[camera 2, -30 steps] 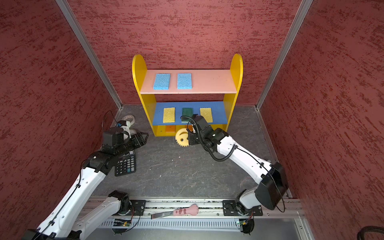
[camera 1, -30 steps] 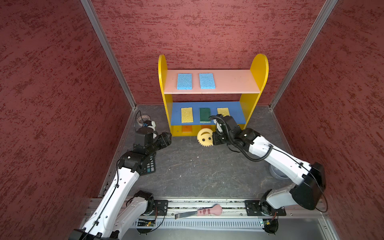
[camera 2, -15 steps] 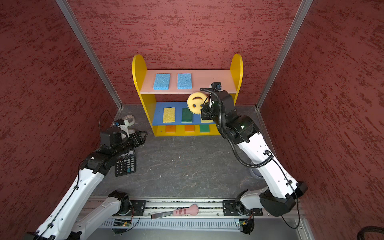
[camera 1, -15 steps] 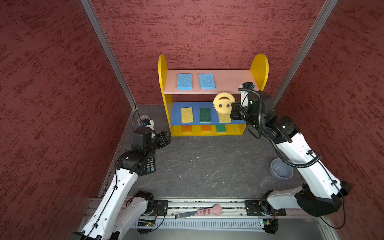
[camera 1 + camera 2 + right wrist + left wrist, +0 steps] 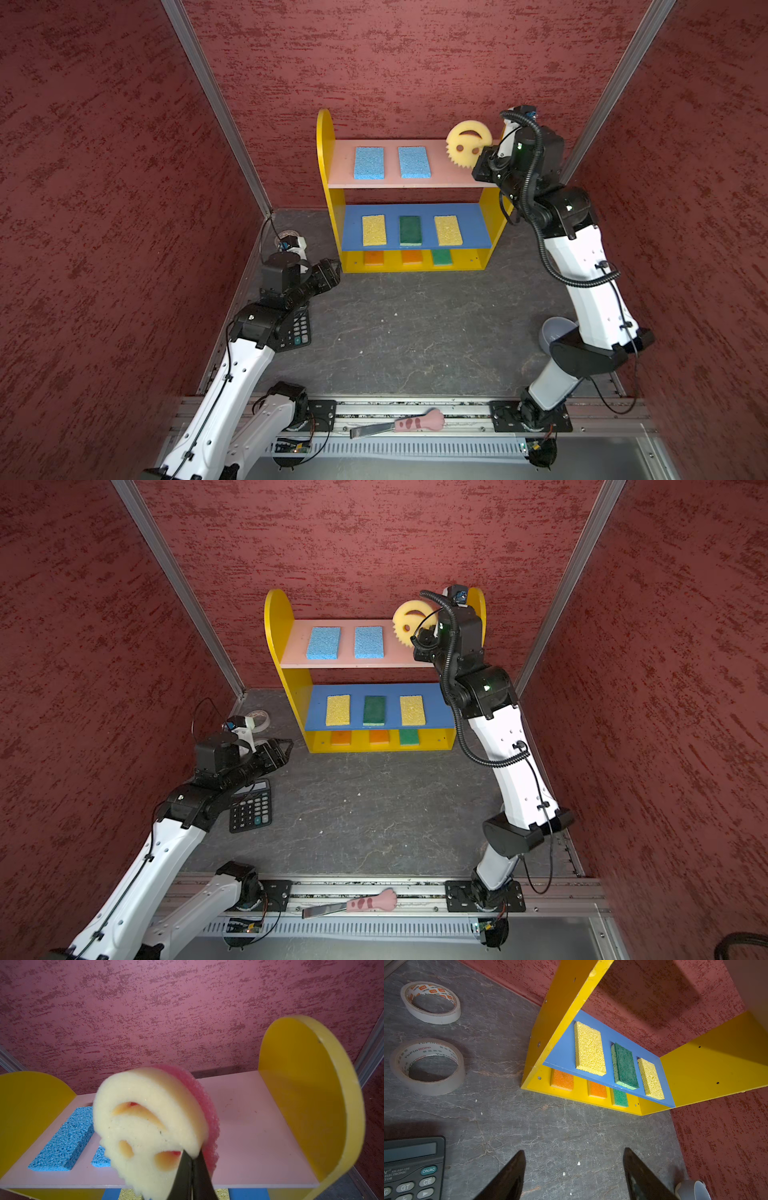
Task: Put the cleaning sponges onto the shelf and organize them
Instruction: 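Lift the smiley sponge up to the pink top shelf with the right gripper, then lower the smiley sponge onto the pink shelf beside the blue sponges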
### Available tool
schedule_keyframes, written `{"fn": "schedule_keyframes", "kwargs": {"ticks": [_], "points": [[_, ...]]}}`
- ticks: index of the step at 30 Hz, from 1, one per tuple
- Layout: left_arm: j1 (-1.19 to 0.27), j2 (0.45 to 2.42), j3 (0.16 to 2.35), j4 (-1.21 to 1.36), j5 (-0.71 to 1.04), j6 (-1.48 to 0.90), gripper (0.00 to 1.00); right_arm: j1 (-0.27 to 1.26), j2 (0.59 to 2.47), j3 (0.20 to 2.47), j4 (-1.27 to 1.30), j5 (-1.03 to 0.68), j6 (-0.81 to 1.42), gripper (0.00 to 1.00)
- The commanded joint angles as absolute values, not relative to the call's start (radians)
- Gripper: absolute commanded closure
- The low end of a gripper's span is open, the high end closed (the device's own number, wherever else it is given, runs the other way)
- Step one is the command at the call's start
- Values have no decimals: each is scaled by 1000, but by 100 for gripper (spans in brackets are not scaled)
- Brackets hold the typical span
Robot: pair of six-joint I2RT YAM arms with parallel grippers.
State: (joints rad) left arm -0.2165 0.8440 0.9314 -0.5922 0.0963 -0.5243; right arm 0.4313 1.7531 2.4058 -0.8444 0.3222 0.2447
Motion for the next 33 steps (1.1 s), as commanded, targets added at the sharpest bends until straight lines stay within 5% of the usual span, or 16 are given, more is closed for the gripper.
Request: {"fn": "schedule_keyframes", "kwargs": {"ticks": [1,19,30,33], "points": [[-206,835,937,-589,106,-517,27,395,1812,2509,-951,271,265,100],[-200,845,918,-571,118,-527,26,306,1859,2517,-1014,-7,393,100],[-185,837,930,-590,107,-514,26,282,1880,2485,-1003,-18,415,100],[-183,837,925,-591,115,-515,25,281,1889,2479,-1003,-17,416,91]]}}
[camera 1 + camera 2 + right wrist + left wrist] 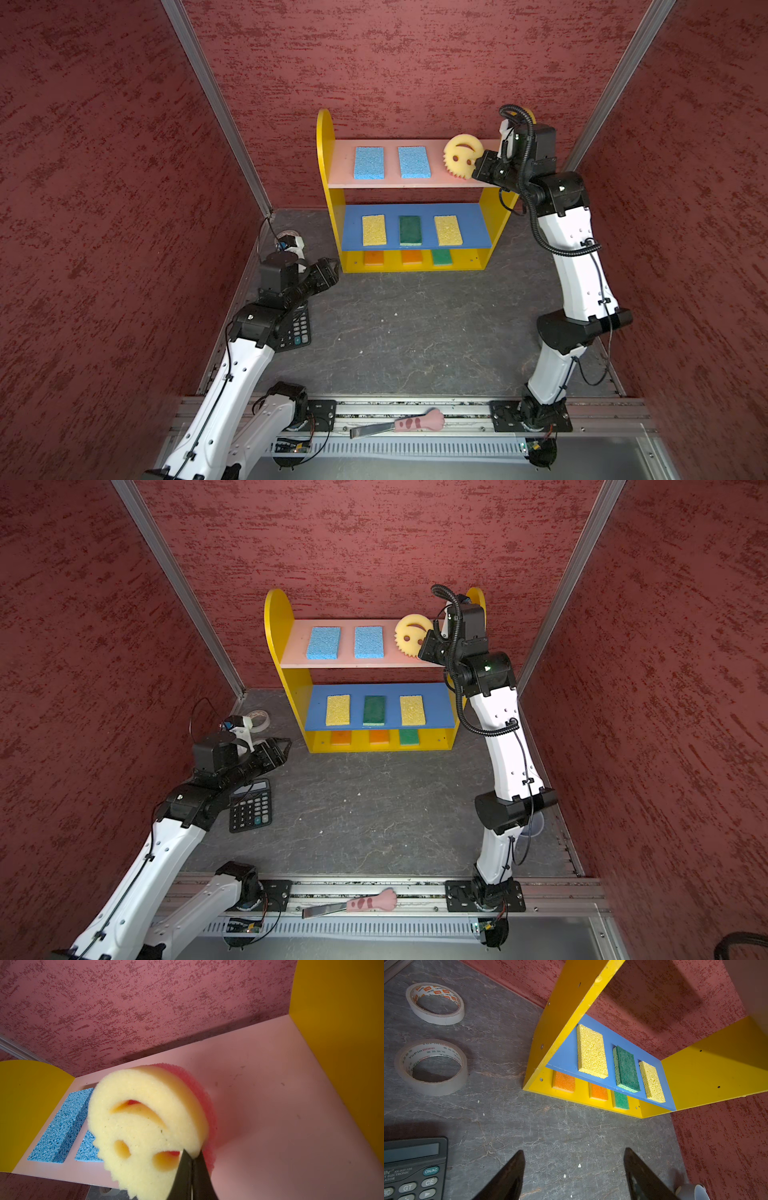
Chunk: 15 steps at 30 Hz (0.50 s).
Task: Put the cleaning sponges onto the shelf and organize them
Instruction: 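Lower the smiley sponge onto the pink shelf beside the blue sponges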
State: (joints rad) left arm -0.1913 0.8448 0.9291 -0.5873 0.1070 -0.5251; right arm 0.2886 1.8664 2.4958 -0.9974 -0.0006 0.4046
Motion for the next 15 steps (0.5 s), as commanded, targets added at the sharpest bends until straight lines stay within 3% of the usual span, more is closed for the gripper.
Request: {"fn": "schedule_keyframes", "kwargs": {"ticks": [1,5,15], "points": [[-183,836,924,-590,115,-515,25,279,1890,2476,-1003,-15,416,87],[-178,838,922,-593,116,-516,25,278,1897,2474,-997,-12,418,75],[-171,854,919,-584,137,-518,25,272,1919,2472,-957,3,434,72]]}}
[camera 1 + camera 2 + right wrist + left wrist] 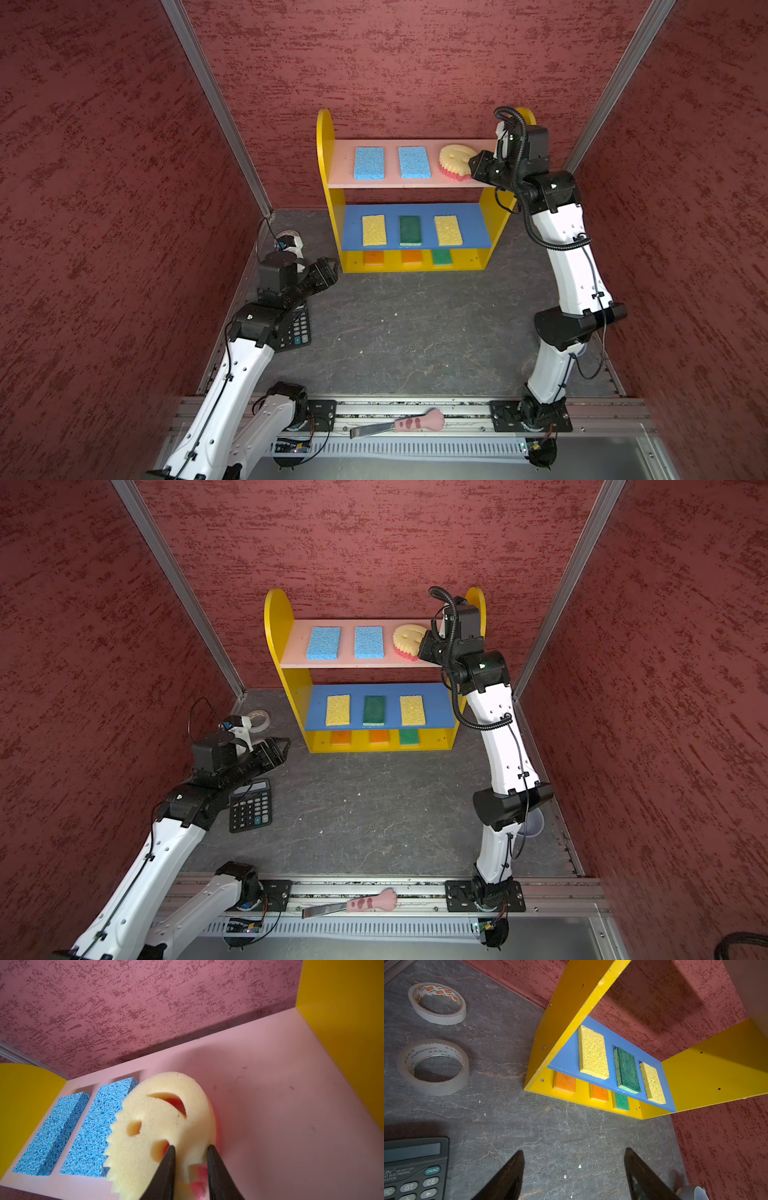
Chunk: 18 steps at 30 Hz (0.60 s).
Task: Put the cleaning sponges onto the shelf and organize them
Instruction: 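Lower the smiley sponge onto the pink shelf beside the blue sponges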
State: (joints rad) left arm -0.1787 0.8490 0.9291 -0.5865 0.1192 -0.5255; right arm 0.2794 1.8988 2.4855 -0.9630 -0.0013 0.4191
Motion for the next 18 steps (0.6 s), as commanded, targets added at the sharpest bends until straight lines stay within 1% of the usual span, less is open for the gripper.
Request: {"fn": "schedule_keyframes", "kwargs": {"ticks": [1,3,6,11,14,18], "points": [[-171,854,919,-584,138,-518,25,270,1920,2472,-953,7,435,72],[-170,860,921,-583,141,-518,24,270,1920,2474,-942,17,436,70],[-167,866,925,-581,146,-521,24,270,1917,2485,-923,14,434,60],[-166,878,931,-571,158,-525,24,270,1910,2539,-928,21,431,52],[-166,883,937,-570,161,-528,24,270,1887,2545,-925,26,429,50],[-164,887,949,-572,161,-528,24,282,1847,2536,-928,12,416,50]]}}
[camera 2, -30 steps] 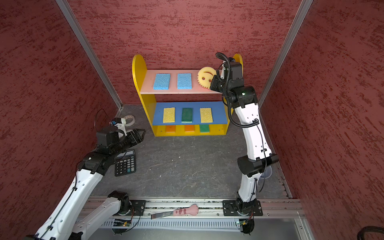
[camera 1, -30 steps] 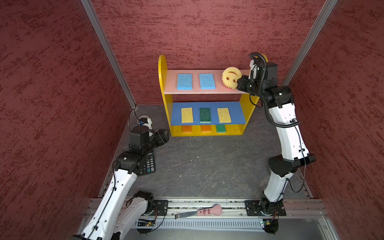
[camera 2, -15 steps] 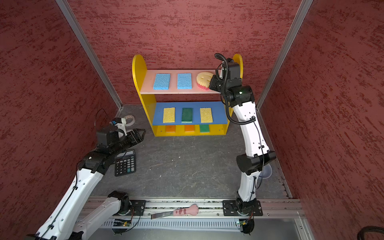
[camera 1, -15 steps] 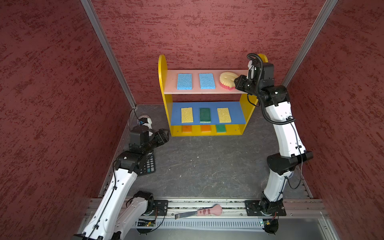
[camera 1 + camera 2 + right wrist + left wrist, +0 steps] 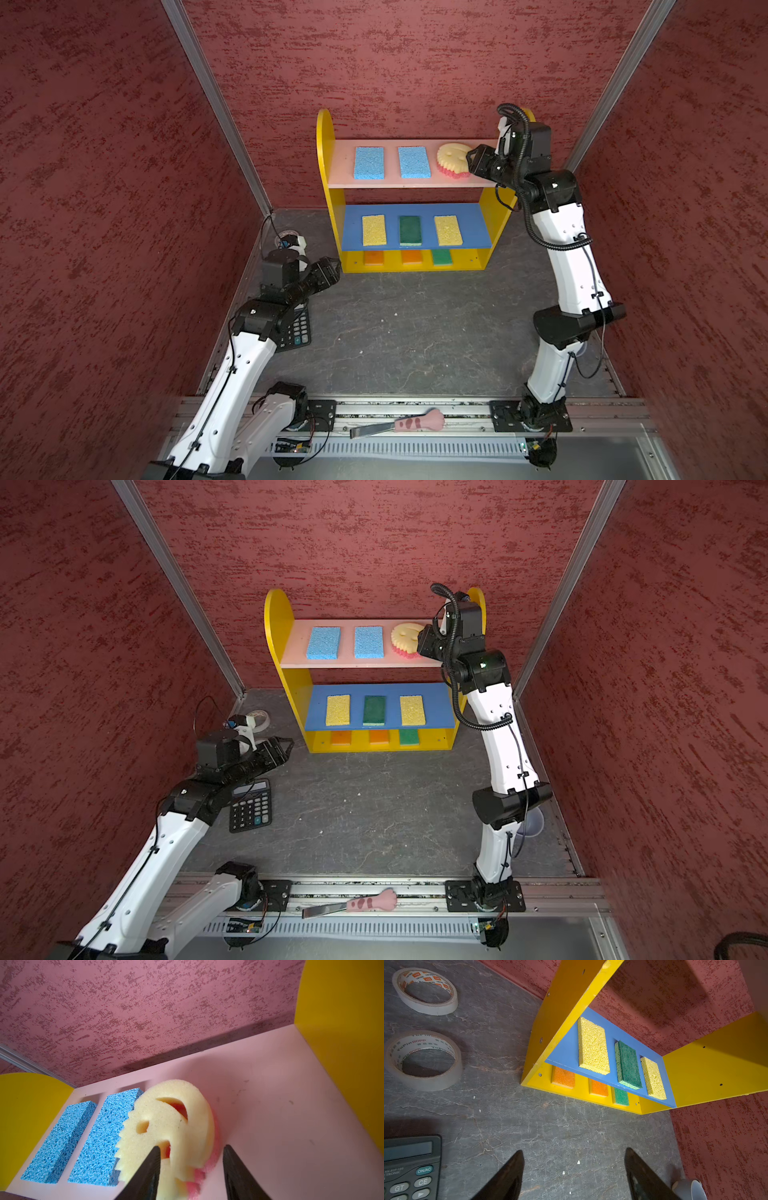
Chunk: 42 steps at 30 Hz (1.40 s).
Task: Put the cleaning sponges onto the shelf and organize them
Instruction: 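Lower the smiley sponge onto the pink shelf beside the blue sponges, then open the right gripper and draw it back from the smiley sponge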
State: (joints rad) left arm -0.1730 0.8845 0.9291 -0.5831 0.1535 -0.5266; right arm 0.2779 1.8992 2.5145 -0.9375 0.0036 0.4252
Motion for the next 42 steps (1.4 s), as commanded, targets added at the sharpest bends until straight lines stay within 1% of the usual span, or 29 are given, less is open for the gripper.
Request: {"fn": "schedule_keyframes", "kwargs": {"ticks": [1,3,7,8,14,20,25,34,42], "points": [[-164,887,954,-572,160,-528,24,290,1836,2531,-928,11,411,52],[-165,890,960,-575,158,-528,24,311,1817,2518,-925,7,403,61],[-164,891,964,-575,159,-533,24,375,1797,2479,-919,-9,396,95],[-164,891,964,-575,158,-535,24,394,1798,2472,-917,-11,394,100],[-163,891,960,-577,161,-545,24,477,1846,2470,-904,-30,386,100],[-163,882,956,-587,157,-545,24,477,1903,2482,-890,-21,388,100],[-161,873,949,-591,151,-543,23,476,1922,2482,-884,37,379,100],[-157,865,937,-591,154,-538,23,460,1911,2477,-890,127,386,100],[-146,856,930,-592,161,-537,22,430,1890,2443,-886,162,397,100]]}}
